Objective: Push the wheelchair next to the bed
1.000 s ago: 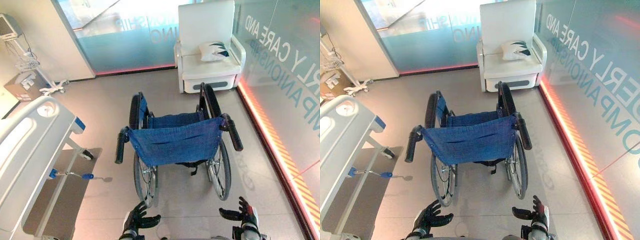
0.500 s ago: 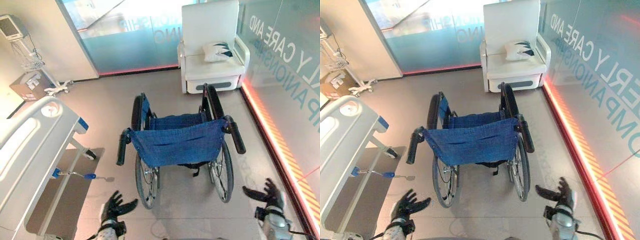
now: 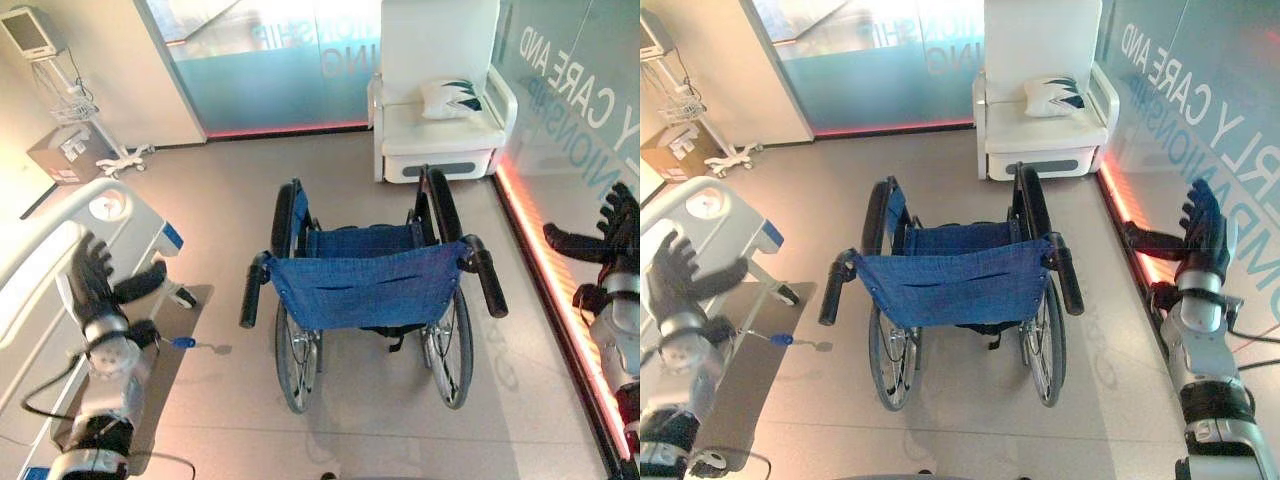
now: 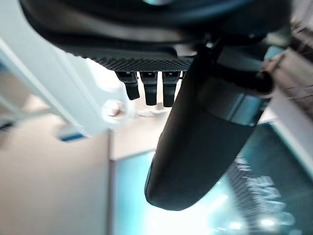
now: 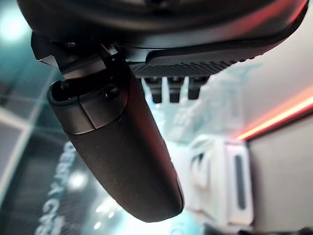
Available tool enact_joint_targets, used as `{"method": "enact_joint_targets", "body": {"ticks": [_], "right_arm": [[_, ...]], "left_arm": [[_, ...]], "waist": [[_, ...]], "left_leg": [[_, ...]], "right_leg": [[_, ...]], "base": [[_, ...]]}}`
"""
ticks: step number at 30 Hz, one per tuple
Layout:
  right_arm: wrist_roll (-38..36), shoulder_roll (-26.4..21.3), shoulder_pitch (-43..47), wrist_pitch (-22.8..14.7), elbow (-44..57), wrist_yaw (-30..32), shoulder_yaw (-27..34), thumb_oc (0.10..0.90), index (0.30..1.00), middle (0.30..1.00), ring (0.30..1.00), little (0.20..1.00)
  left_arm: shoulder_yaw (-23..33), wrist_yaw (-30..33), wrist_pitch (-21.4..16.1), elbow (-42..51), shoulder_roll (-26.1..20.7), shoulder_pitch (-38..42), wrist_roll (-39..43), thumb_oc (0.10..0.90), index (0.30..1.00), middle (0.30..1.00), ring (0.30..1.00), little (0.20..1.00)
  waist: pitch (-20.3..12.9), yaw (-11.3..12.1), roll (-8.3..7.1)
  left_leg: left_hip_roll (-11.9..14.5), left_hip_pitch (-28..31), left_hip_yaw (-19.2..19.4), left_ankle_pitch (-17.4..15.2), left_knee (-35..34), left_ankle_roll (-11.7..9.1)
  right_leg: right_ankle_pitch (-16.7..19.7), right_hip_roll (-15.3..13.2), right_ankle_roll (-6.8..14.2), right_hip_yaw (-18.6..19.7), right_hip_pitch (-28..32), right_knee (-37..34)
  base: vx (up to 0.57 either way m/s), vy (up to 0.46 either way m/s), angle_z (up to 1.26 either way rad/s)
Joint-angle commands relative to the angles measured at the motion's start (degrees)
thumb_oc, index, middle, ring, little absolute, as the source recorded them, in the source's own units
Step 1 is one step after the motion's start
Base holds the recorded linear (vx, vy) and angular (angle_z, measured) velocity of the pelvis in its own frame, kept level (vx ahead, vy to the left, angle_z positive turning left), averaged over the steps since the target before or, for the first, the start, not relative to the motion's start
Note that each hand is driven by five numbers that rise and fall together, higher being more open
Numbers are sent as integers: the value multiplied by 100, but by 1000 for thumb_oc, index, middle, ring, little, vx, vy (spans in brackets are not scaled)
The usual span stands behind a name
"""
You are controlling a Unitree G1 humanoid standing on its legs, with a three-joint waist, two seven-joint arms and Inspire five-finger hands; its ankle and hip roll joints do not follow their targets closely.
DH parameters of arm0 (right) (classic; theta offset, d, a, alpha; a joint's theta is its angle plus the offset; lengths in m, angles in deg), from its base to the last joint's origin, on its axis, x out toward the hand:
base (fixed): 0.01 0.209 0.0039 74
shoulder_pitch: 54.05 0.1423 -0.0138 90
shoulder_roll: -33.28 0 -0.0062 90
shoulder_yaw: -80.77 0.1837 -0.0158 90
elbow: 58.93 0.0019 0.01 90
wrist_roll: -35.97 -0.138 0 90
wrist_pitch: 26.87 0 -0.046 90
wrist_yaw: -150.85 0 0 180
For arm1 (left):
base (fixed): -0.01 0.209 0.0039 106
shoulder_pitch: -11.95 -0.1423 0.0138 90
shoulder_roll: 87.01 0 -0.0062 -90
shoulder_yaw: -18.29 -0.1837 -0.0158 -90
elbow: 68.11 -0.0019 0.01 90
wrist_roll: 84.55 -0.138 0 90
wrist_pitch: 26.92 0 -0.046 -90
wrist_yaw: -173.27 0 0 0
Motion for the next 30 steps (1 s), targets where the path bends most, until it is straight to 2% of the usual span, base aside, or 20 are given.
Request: {"method": "enact_joint_targets", "body": {"ticks": [1,6,12,15,21,25,28,30], "right_arm": [[-96,-374,774,-309,574,-366,-208,800,900,900,900,900],[100,-142,403,16,1550,-1059,-160,800,900,900,900,900],[245,185,-285,414,2156,-1815,-12,800,900,900,900,900],[65,155,-563,576,2292,-2080,85,800,900,900,900,900],[-296,99,-924,676,2563,-2407,331,800,900,900,900,900],[-515,136,-1228,734,2993,-2644,562,800,900,900,900,900],[-430,177,-1404,788,3191,-2742,666,800,900,900,900,900],[79,182,-1592,897,3320,-2742,750,800,900,900,900,900]], "left_arm": [[310,-555,-339,880,-757,546,336,800,900,900,900,900],[388,-1411,-229,2026,-396,211,961,800,900,900,900,900],[417,-1812,-159,2835,-86,-462,234,800,900,900,900,900],[466,-1777,55,2874,-189,-696,-422,800,900,900,900,900],[715,-1873,424,2864,-559,-1043,-1074,800,900,900,900,900],[974,-2230,721,2999,-783,-1410,-1491,800,900,900,900,900],[1072,-2325,819,3103,-821,-1599,-1749,800,900,900,900,900],[1168,-2249,994,3201,-865,-1807,-2368,800,900,900,900,900]], "waist": [[-201,-24,-580],[-210,-32,-627],[-219,-18,-688],[-215,-10,-712],[-183,-2,-714],[-165,-12,-697],[-150,-26,-688],[-131,-36,-673]], "left_leg": [[-173,35,60,-139,9,-218],[-185,7,62,-134,-6,-194],[-196,-2,86,-119,-33,-160],[-188,-11,117,-99,-37,-156],[-181,-25,168,-73,-24,-155],[-176,-40,218,-57,-12,-164],[-178,-48,236,-50,-13,-165],[-169,-74,257,-38,-4,-181]], "right_leg": [[80,-115,3,70,243,-97],[108,-90,14,108,211,-123],[165,-69,41,109,194,-161],[191,-72,66,86,181,-159],[211,-74,87,49,156,-137],[229,-74,113,25,132,-126],[247,-70,126,30,122,-137],[261,-72,147,30,95,-134]], "base": [[0,0,0],[-1,-2,-1],[-7,-13,-5],[0,0,0],[0,0,0],[-3,-2,1],[0,0,0],[-31,1,4]]}}
